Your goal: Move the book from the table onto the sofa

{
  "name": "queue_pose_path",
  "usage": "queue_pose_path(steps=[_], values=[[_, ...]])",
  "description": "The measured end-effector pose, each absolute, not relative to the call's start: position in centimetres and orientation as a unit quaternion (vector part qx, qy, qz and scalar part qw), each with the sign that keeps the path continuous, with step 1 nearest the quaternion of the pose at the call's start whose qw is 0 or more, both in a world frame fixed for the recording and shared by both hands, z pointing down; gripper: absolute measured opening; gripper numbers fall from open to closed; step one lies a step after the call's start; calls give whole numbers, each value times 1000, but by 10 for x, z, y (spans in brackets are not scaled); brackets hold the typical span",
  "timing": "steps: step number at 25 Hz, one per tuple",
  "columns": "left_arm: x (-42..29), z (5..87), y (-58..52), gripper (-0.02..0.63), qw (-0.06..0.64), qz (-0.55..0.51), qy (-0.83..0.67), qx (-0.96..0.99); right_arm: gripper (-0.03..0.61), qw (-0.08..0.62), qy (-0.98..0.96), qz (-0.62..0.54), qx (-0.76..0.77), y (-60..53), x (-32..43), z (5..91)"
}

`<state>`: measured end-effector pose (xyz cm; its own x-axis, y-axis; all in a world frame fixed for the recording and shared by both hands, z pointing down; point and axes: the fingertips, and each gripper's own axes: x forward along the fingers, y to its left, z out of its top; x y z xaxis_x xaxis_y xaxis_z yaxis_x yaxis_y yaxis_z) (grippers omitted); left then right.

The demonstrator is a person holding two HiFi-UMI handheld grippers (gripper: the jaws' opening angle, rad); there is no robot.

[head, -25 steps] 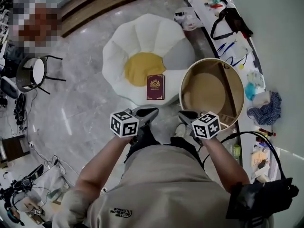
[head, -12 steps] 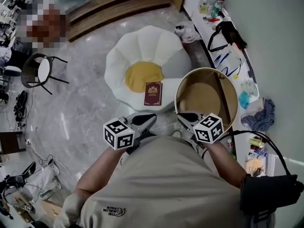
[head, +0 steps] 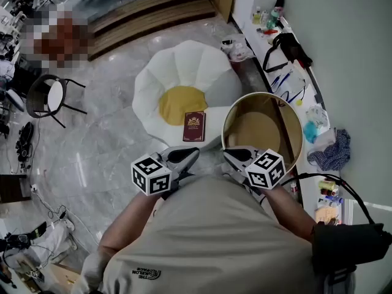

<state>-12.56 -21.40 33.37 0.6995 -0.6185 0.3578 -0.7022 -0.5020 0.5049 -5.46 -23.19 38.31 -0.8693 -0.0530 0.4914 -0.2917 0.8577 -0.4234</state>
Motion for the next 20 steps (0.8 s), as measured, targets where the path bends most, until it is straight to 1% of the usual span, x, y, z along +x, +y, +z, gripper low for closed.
queue_pose_path(steps=[20], values=[[-141,342,-218,8,336,56,-377,861,12,240,-937,238,86,-233,-76,383]])
